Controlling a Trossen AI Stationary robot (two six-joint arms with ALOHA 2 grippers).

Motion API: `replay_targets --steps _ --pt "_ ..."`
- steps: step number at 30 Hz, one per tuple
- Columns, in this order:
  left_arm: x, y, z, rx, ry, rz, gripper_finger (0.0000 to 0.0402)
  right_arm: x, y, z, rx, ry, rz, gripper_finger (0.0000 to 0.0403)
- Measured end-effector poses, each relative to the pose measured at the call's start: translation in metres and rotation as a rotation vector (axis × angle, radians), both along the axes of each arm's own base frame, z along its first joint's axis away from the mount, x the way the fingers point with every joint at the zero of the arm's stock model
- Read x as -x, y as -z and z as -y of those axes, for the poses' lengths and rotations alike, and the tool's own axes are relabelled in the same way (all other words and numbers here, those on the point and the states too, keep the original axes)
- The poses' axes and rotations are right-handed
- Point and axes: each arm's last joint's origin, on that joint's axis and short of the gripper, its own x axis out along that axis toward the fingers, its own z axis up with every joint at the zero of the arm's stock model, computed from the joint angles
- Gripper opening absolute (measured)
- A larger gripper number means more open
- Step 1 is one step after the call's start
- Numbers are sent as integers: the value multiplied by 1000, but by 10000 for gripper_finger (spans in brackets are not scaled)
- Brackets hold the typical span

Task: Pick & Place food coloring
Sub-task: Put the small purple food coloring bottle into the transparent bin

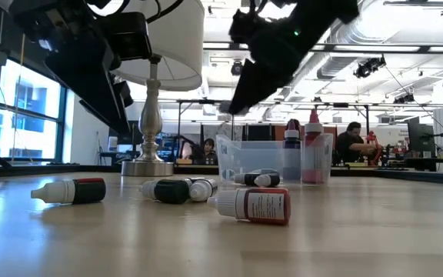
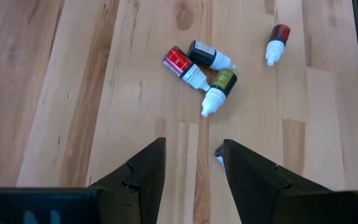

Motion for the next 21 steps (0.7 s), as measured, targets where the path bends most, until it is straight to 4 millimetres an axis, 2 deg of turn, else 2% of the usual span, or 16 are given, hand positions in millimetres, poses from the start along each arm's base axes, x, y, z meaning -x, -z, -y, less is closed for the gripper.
replay_targets --steps 2,4,6,9,13,16,21 --pt "0 0 0 -1 1 1 158 7 -17 21 63 60 -10 71" --pt "0 0 0 -1 1 1 158 14 -25 46 64 119 -20 67" --pt "0 0 0 -1 0 2 158 20 -19 67 -2 156 -49 66" --pt "0 0 0 -2 0 3 158 27 6 91 -60 160 -148 69" --pt "-1 0 -1 -29 -25 11 158 26 19 108 -124 137 -164 69" --pt "-1 0 -2 -51 -45 17 158 26 25 114 -128 132 -186 74" --pt "-1 0 -3 -80 -73 27 158 26 24 115 -72 134 -190 119"
